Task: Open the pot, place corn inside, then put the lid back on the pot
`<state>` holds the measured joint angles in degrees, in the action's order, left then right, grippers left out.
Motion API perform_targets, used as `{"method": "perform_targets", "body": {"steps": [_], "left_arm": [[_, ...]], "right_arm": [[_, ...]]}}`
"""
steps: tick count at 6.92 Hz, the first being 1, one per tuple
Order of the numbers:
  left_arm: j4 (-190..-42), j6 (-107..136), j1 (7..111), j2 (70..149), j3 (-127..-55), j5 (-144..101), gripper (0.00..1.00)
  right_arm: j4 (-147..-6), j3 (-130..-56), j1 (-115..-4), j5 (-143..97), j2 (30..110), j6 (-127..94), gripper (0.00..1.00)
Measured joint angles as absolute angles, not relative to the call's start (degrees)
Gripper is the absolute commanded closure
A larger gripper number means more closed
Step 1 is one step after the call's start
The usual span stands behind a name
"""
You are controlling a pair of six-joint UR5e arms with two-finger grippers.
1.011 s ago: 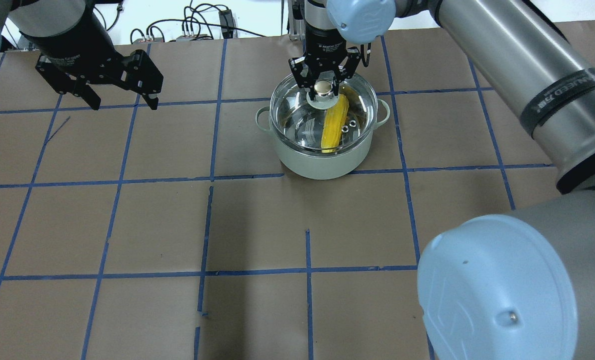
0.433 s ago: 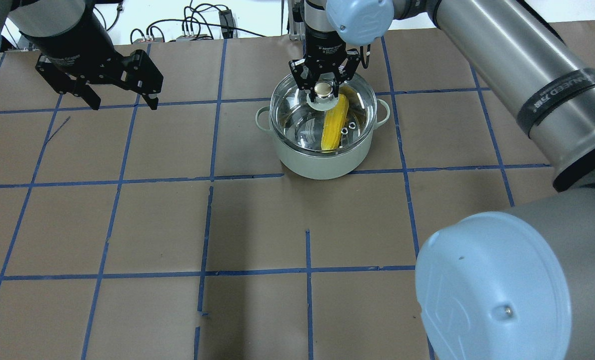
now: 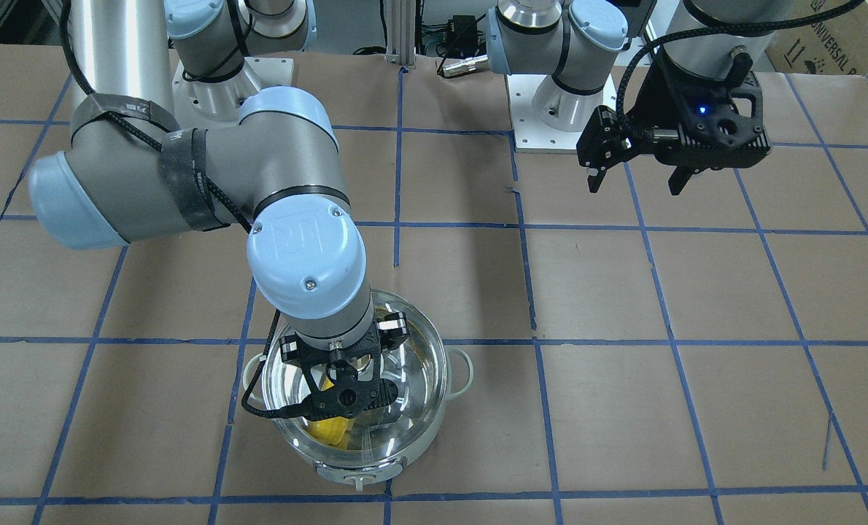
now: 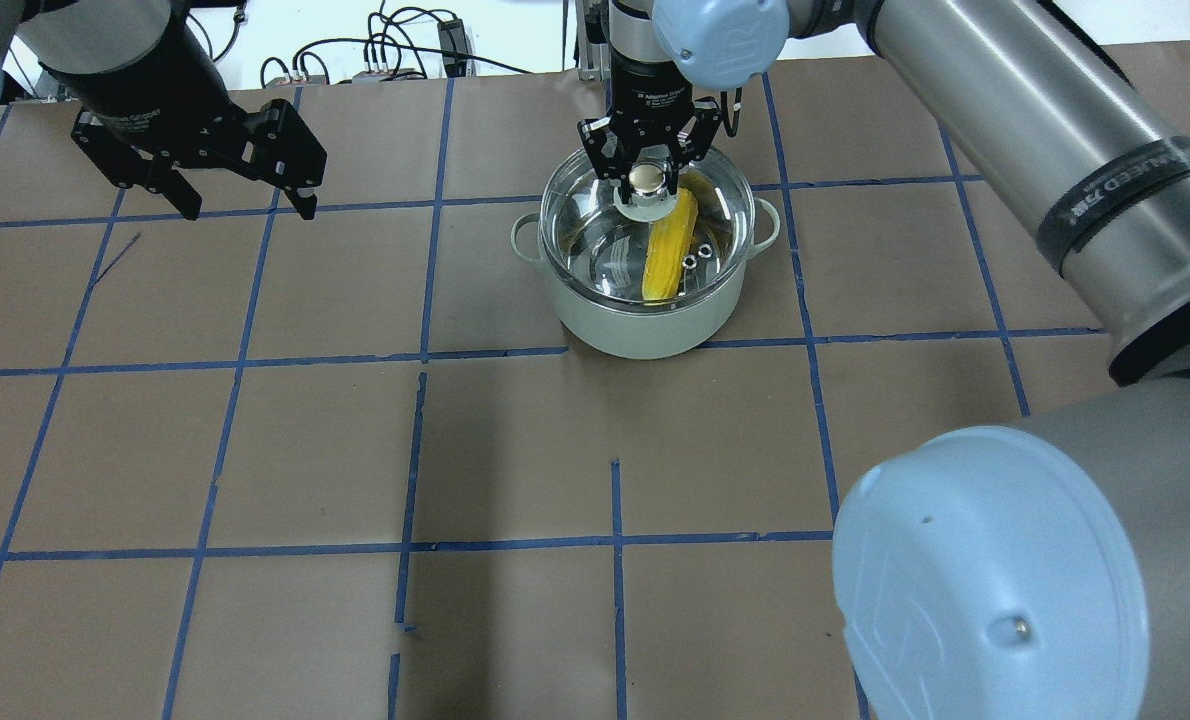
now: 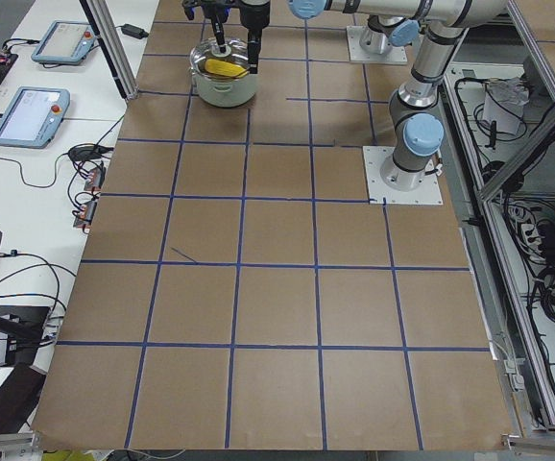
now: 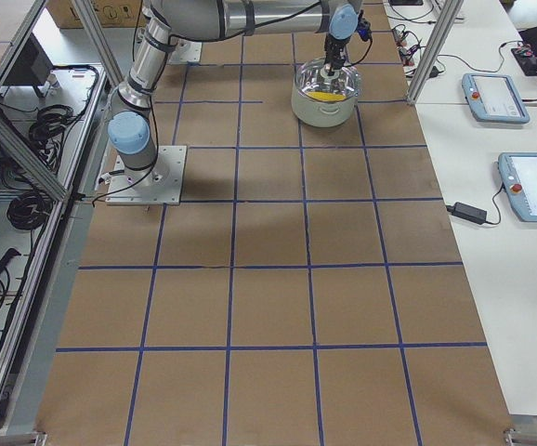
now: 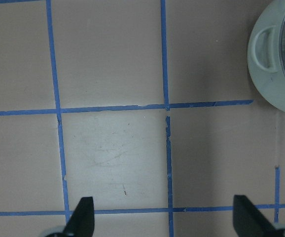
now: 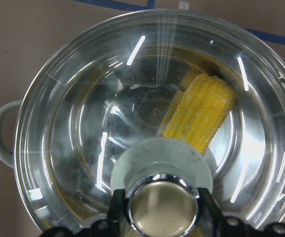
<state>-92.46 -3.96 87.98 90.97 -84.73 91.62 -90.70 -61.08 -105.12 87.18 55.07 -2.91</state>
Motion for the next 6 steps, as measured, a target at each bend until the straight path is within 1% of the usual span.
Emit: {"method": "perform_targets", "body": {"steps": [3,4,5,6], "left_arm": [[-92.5,-4.0,88.0,91.0,-84.7,91.6,0.00],[-92.5,-4.0,88.0,91.0,-84.7,91.6,0.00],[-92.5,-4.0,88.0,91.0,-84.7,91.6,0.00],[-92.5,-4.0,88.0,91.0,-84.7,91.6,0.00]], "right_arm": [[-89.6,-61.1,-105.1,87.2,55.2,-2.9,0.95],[-89.6,-61.0,-105.1,87.1,55.1,-2.9,0.86],[-89.6,-61.0,-105.1,87.1,55.0,-2.9,0.56],[-89.5,-61.0,-105.1,87.1,55.0,-2.8,0.40]]}}
